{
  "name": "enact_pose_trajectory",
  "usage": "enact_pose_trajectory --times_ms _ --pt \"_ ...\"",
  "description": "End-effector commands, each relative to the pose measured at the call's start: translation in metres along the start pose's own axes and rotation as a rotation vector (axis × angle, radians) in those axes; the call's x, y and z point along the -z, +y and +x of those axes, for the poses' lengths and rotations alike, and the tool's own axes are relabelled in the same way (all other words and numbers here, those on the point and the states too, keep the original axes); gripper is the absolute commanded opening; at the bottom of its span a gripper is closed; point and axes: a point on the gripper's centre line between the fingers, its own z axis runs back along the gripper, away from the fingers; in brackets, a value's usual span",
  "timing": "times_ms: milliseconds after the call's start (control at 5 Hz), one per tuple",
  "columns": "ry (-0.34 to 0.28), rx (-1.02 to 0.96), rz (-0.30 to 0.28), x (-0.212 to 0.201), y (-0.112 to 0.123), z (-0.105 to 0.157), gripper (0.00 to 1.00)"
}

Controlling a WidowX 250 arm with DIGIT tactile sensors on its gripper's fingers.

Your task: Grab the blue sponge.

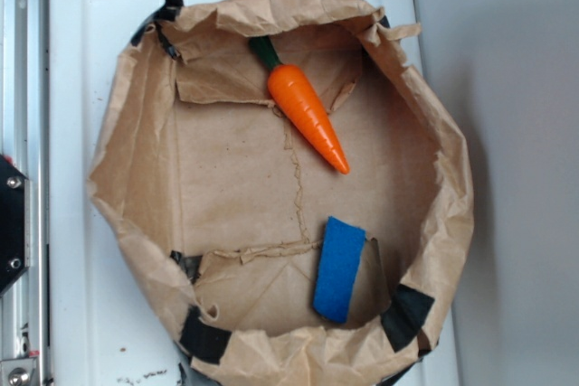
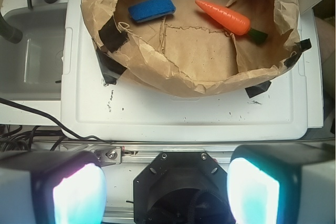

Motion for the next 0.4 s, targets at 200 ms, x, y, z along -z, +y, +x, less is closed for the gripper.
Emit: enact_pose_trajectory --times_ms 200 --pt "-0.042 -0.118 0.004 0.01 0.006 0.016 1.0"
